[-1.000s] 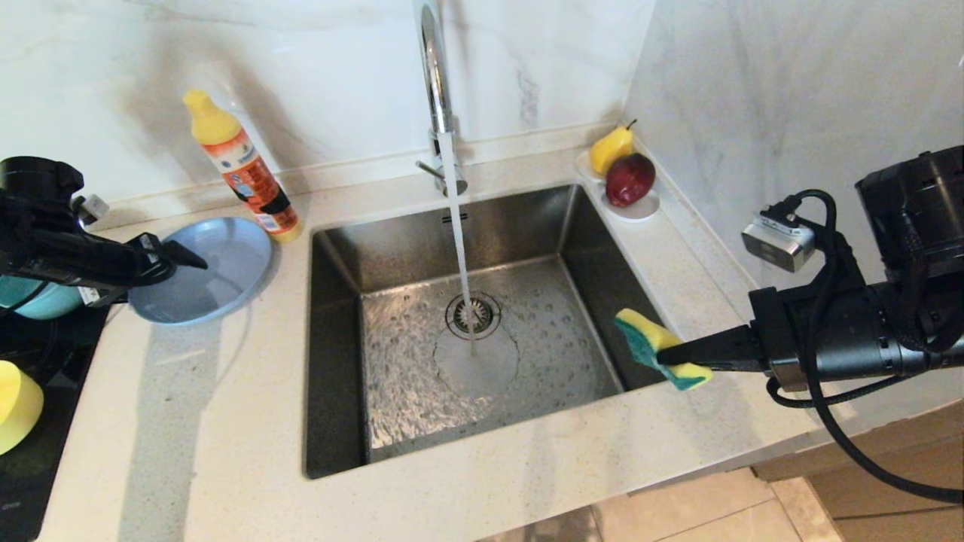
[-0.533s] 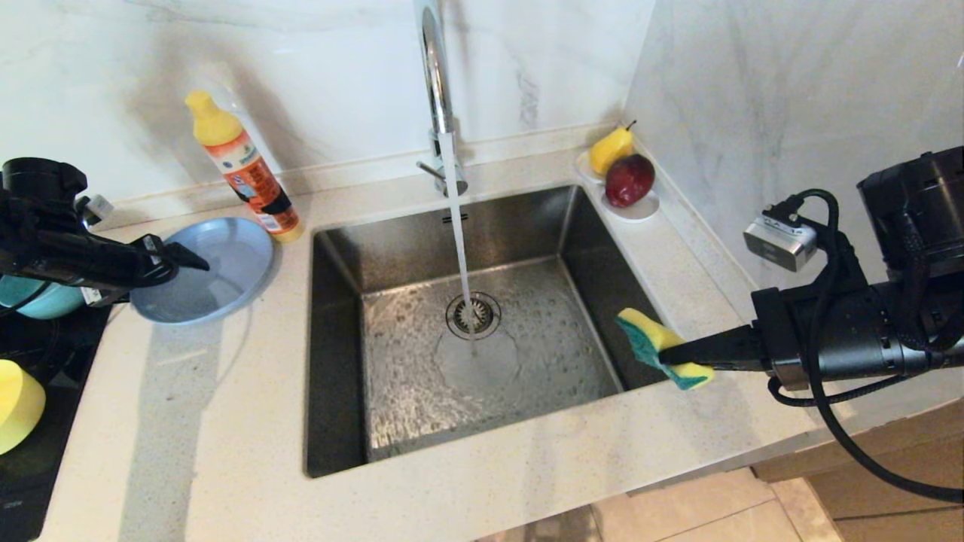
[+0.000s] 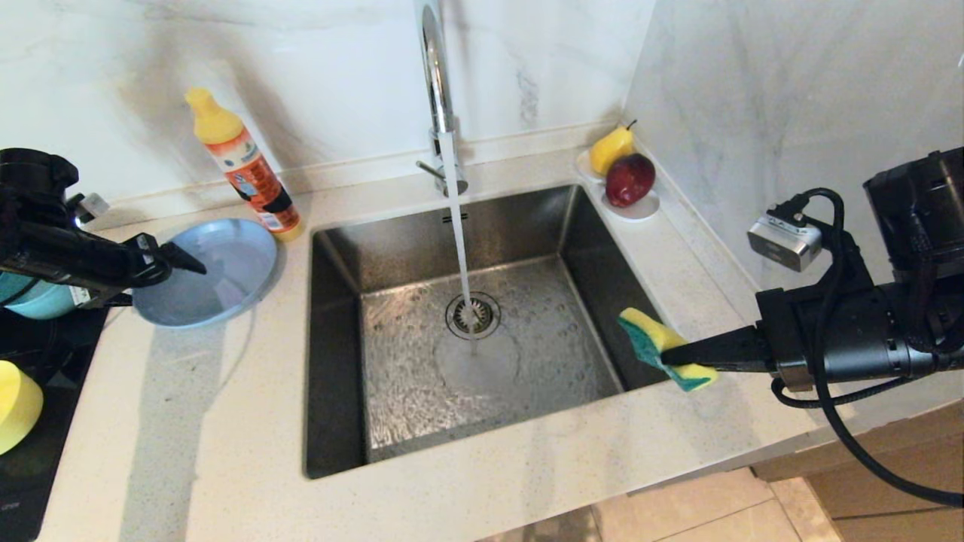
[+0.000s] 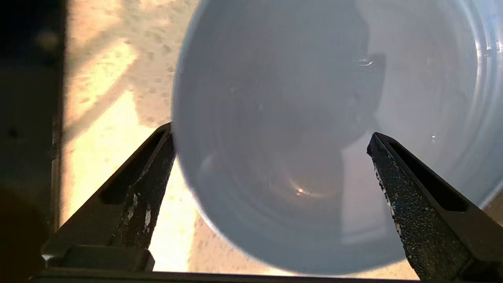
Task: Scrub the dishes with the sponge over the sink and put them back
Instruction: Wash the plate
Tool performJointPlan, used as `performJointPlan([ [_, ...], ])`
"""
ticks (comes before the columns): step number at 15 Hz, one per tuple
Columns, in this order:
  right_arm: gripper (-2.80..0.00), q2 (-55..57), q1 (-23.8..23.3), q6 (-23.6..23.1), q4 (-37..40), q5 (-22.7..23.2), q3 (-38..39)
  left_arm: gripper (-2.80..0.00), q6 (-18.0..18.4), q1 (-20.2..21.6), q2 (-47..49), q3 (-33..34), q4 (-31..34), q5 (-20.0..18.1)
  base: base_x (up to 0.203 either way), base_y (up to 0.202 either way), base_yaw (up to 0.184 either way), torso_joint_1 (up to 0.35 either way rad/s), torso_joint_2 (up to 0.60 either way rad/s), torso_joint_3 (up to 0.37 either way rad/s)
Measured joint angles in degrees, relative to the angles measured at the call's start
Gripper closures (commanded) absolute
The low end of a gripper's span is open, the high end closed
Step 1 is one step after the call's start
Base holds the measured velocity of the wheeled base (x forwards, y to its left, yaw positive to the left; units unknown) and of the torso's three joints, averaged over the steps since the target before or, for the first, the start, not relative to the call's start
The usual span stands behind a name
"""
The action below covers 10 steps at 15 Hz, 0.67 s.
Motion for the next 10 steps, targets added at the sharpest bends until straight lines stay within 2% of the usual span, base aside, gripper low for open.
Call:
performJointPlan([
  [4, 0.00, -0.28, 0.00, 0.00, -0.05, 0.00, 0.20, -2.80, 2.57, 0.07, -0.77, 0.07, 0.53, 5.84, 0.000, 0.000, 0.000, 0.000, 0.00, 0.000],
  [10, 0.00, -0.28, 0.00, 0.02, -0.05, 0.00, 0.26, -2.80, 1.78, -0.02, 0.45, 0.22, 0.58, 5.36, 0.000, 0.000, 0.000, 0.000, 0.00, 0.000],
])
